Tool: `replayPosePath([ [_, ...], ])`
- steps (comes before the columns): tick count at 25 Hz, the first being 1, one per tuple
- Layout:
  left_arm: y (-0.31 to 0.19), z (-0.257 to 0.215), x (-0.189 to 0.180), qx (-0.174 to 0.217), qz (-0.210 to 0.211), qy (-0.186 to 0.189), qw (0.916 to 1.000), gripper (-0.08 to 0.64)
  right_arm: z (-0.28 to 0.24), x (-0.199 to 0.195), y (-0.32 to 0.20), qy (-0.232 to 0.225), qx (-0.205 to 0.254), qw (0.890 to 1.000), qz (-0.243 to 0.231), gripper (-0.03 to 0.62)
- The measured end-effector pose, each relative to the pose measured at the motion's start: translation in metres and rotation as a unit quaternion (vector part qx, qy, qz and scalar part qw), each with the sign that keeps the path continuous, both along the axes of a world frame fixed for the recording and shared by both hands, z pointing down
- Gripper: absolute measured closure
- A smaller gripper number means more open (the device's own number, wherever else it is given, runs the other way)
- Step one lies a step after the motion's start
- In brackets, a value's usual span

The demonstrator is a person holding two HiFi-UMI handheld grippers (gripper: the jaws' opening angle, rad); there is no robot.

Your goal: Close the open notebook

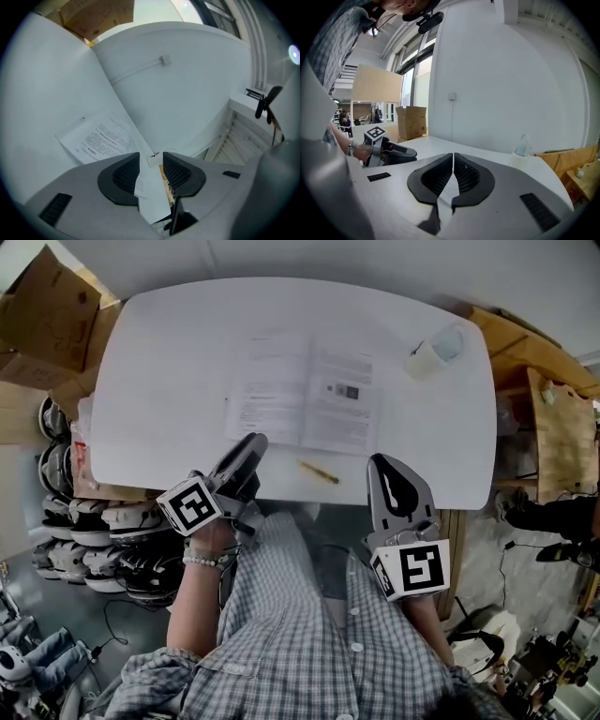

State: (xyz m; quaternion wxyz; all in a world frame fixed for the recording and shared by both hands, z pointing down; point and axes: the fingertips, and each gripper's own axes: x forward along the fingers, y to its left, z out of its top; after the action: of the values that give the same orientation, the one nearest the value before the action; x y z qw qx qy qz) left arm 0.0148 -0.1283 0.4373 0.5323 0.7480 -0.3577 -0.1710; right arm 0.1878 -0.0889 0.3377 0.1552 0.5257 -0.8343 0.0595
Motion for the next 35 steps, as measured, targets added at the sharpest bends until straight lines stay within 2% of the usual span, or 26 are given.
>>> replayPosePath([
  [4,-0.003,0.015,-0.001,-0.042,-0.034,0.058,0.9968,0.414,0.008,0.006,-0.004,0.0,-0.009,1.0,-0.001,0.568],
  [8,-0.002,0.038,0.002,-0.087,-0.048,0.084,0.9916,0.399,0.014,0.01,-0.008,-0.002,-0.016,1.0,-0.004,0.568],
  [13,0.001,0.063,-0.001,-0.141,-0.091,0.128,0.9774,0.368,0.021,0.012,-0.008,-0.003,-0.024,1.0,-0.008,0.568],
  [16,0.004,0.076,-0.002,-0.163,-0.103,0.139,0.9712,0.357,0.026,0.013,-0.008,-0.003,-0.032,0.999,-0.009,0.568],
  [22,0.008,0.096,0.004,-0.189,-0.114,0.152,0.9635,0.357,0.032,0.018,-0.008,-0.002,-0.041,0.999,-0.003,0.568],
  [29,0.004,0.103,0.014,-0.199,-0.119,0.155,0.9603,0.354,0.034,0.023,-0.004,-0.001,-0.047,0.999,0.007,0.568],
  [35,-0.004,0.103,0.016,-0.19,-0.13,0.163,0.9595,0.351,0.034,0.024,-0.001,0.001,-0.05,0.999,0.008,0.568],
])
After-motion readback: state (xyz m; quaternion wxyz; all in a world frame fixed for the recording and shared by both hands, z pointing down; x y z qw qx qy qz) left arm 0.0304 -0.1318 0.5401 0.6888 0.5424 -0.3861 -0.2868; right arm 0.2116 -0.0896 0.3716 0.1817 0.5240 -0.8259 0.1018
